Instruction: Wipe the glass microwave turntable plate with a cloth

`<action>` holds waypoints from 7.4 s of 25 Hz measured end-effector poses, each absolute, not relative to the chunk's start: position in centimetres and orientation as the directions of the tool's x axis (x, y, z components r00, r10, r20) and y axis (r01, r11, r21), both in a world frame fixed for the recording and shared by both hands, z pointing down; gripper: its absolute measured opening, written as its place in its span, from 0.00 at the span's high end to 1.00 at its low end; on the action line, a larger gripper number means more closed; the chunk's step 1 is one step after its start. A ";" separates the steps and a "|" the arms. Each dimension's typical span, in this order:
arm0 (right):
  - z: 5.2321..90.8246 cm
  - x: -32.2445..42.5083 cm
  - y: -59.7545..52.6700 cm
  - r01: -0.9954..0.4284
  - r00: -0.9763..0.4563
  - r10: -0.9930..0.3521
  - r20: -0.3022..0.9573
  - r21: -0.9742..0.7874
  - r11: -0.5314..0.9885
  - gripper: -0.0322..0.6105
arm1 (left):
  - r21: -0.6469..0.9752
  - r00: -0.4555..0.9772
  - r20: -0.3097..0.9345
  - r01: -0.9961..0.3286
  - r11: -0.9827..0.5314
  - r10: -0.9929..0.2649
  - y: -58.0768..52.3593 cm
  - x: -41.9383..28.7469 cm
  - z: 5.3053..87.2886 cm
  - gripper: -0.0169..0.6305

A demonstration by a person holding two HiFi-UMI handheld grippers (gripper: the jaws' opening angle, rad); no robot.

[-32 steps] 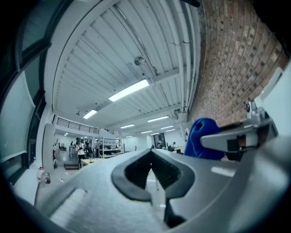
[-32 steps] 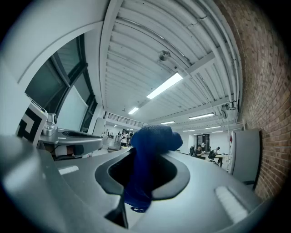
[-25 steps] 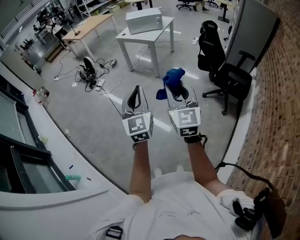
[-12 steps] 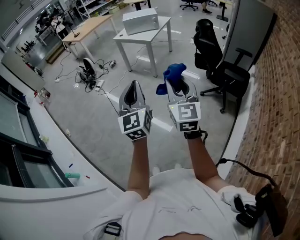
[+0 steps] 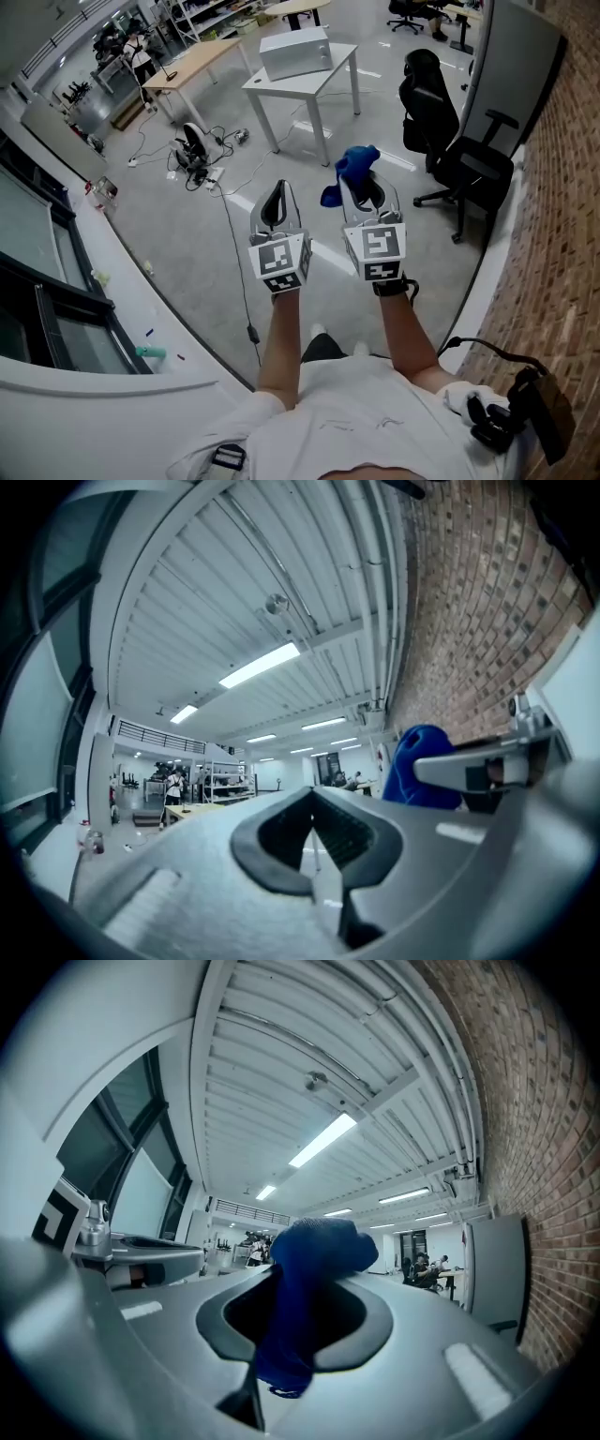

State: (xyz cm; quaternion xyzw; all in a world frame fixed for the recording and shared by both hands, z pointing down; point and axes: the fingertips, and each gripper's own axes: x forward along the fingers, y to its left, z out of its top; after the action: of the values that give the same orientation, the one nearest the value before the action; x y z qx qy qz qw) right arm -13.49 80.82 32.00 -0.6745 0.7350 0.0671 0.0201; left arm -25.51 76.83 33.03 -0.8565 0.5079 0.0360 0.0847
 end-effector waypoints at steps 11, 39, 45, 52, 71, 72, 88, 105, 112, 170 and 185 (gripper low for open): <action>34.0 -14.3 73.1 -0.992 -0.103 -0.992 -0.076 0.081 0.097 0.82 | -0.185 0.491 -0.077 -0.862 -0.471 -0.868 69.1 -24.9 35.8 0.98; 34.6 -18.0 43.3 -0.980 -0.155 -0.987 -0.036 0.134 0.148 0.82 | -0.107 0.519 -0.149 -0.855 -0.508 -0.842 40.9 -25.7 34.5 0.97; 33.2 -11.9 35.6 -0.979 -0.146 -0.986 -0.076 0.155 0.133 0.82 | -0.111 0.498 -0.210 -0.867 -0.485 -0.842 32.9 -19.5 32.6 0.97; 33.2 -4.2 27.7 -0.985 -0.113 -0.992 -0.064 0.135 0.104 0.82 | -0.115 0.461 -0.191 -0.887 -0.447 -0.867 25.5 -13.2 32.7 0.97; 36.3 -0.9 13.2 -0.982 -0.164 -0.986 -0.005 0.098 0.163 0.82 | -0.111 0.438 -0.105 -0.897 -0.428 -0.893 10.6 -9.3 35.5 0.97; 36.2 -0.4 11.9 -0.983 -0.157 -0.988 -0.005 0.099 0.156 0.82 | -0.112 0.444 -0.109 -0.895 -0.432 -0.890 9.3 -8.9 35.5 0.97; 32.1 -2.1 -7.0 -0.964 -0.251 -0.959 -0.129 0.117 0.237 0.81 | -0.084 0.493 -0.146 -0.870 -0.486 -0.858 -11.0 -9.3 33.5 0.97; 34.8 5.1 -23.1 -0.965 -0.261 -0.958 -0.115 0.060 0.256 0.82 | -0.117 0.516 -0.099 -0.855 -0.505 -0.851 -26.0 -3.0 35.7 0.97; 33.5 9.4 -30.0 -0.959 -0.284 -0.951 -0.122 0.043 0.281 0.82 | -0.088 0.534 -0.100 -0.845 -0.528 -0.839 -32.1 1.1 34.7 0.97; 57.1 -1.1 -52.1 -0.307 -0.538 -0.237 0.809 0.074 0.949 0.81 | -0.051 0.460 0.673 -0.753 -0.656 -0.579 -47.0 0.7 58.1 0.97; 57.3 16.9 -54.4 -0.597 -0.329 -0.425 0.843 0.163 0.785 0.81 | -0.092 0.417 0.672 -0.773 -0.628 -0.612 -47.8 0.6 58.2 0.98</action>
State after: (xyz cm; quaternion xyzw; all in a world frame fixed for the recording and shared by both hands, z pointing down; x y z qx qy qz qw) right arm 16.89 -54.45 57.34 -0.3156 0.8102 -0.0884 -0.4859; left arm 0.59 -47.81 58.17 -0.8335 0.4153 -0.3451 -0.1168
